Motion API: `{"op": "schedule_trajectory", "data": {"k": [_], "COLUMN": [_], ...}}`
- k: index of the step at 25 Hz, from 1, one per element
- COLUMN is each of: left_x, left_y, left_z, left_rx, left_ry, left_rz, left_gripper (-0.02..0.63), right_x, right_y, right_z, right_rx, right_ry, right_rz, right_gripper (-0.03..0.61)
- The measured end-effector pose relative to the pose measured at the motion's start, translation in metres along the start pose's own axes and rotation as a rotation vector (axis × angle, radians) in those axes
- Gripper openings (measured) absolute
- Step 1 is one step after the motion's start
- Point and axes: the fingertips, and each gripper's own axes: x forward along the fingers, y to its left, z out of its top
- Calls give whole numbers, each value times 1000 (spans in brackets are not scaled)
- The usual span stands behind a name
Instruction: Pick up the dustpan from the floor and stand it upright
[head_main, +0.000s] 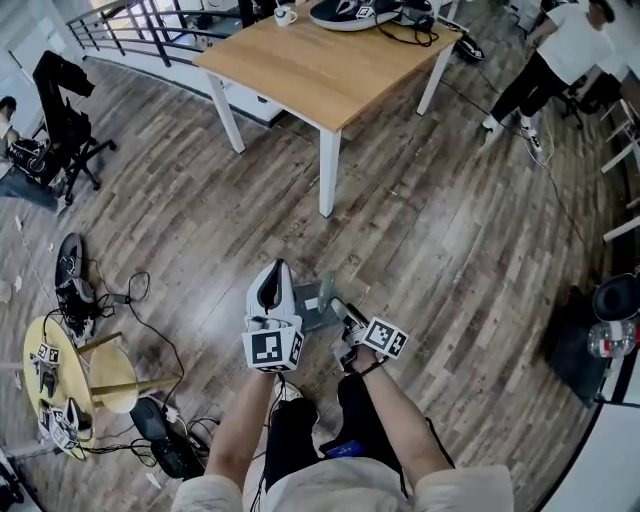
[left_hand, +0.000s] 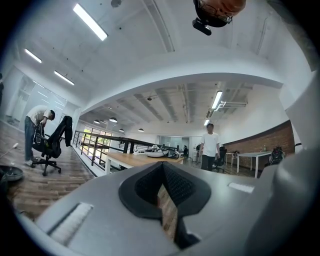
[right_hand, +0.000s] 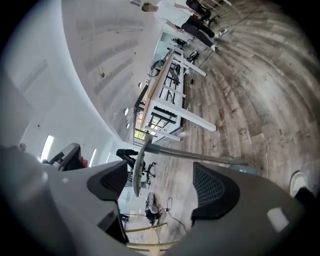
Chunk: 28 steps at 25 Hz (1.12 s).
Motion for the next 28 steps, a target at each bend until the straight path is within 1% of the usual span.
{"op": "schedule_trajectory", "data": {"k": [2,5,6,8,9,14,17,20,23,26,28], "left_x": [-23,-60,-68,-85,-93,-134,-148,-174,-191,-191,-196], "left_y": [-12,-34,-41,-47,-48,-36,-31,-38,-49,-58,-65], "left_z": [37,90,107,135,146,189,219,245,265,279,284], "left_rx": [-2,-5,-8,-12,-13,-2,-12,-3,20,41,49], "left_ry": [4,12,12,10,10,1,-6,-24,-51,-62,-64], "left_rz": [-1,5,5,4,6,18,26,29,36,38,36], "left_gripper": [20,20,20,20,20,20,20,20,20,20,20], "right_x": [-36,-93,-109,-132,-140,-158,-168,-194,-220,-234,-246], "right_y": [35,93,114,155,173,259,318,365,398,426,441], "right_z": [-1,2,6,12,13,5,9,5,9,20,20], "right_rx": [-35,-77,-98,-152,-185,-406,-515,-652,-792,-970,-1075], "right_ry": [-21,-41,-53,-83,-99,-160,-204,-256,-321,-386,-416], "right_rz": [-21,-4,2,15,20,44,77,98,101,90,87], "right_gripper": [393,299,246,186,155,56,25,14,8,6,6]}}
